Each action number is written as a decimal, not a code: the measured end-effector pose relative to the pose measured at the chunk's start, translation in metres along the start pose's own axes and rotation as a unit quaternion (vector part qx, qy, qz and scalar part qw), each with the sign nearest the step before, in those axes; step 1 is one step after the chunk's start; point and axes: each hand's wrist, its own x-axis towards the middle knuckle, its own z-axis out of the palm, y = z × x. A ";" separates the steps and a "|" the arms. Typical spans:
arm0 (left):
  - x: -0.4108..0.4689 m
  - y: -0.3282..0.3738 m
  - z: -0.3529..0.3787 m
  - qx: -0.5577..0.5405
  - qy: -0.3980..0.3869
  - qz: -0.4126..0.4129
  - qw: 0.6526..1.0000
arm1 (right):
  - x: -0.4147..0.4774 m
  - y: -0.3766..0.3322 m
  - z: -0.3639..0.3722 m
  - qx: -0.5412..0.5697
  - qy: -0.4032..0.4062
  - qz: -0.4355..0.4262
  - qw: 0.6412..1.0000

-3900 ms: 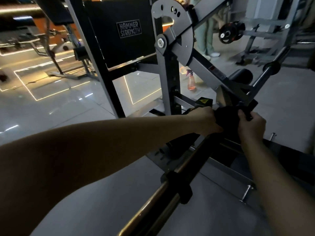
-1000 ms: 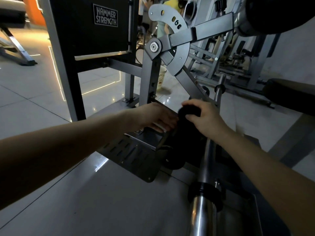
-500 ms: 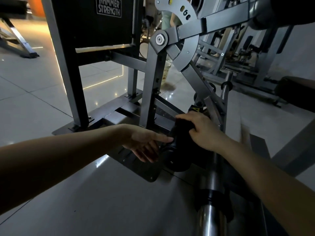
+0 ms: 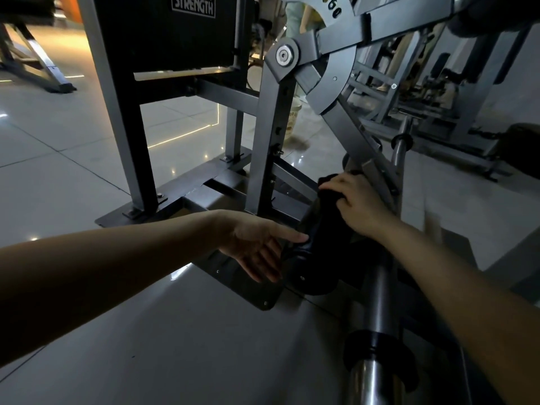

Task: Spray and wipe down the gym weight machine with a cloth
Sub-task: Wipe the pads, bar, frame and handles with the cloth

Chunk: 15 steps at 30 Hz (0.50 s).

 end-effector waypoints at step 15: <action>-0.012 -0.009 0.042 -0.099 0.075 0.084 0.989 | -0.096 -0.073 -0.034 0.261 -0.092 0.010 0.961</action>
